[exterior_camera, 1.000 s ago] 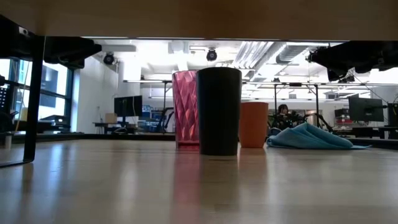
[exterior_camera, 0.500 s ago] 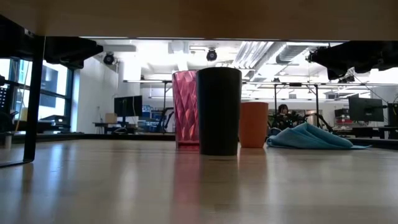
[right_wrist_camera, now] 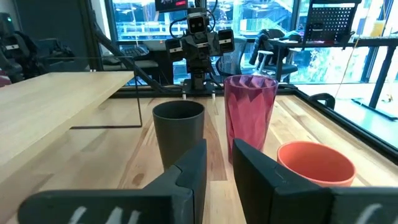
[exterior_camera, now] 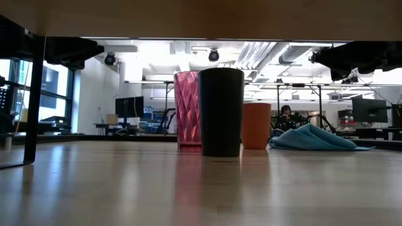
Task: Stack small to large cups/mugs on shelf
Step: Put the orange cup on the shelf
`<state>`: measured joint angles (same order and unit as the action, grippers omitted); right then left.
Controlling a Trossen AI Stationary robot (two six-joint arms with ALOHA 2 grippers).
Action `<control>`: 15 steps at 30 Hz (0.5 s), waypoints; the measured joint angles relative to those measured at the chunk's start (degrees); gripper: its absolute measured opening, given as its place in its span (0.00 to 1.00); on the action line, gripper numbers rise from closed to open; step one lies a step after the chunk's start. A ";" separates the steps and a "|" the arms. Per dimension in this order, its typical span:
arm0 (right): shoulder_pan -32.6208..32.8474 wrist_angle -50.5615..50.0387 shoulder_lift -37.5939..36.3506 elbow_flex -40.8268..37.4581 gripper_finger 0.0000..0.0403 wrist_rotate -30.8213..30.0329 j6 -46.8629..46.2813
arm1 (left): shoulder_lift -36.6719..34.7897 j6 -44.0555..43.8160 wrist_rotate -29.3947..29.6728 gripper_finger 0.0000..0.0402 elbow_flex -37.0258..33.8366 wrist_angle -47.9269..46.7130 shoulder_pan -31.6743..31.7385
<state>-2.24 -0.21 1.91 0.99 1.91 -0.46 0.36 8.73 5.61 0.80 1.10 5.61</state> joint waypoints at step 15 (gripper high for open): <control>0.00 6.59 -0.02 0.01 0.17 -0.37 -39.92 | 0.00 7.48 8.53 0.33 -0.02 2.71 0.01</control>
<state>-2.24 6.38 1.89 1.00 1.54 -40.38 0.36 16.21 14.13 0.78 3.82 5.62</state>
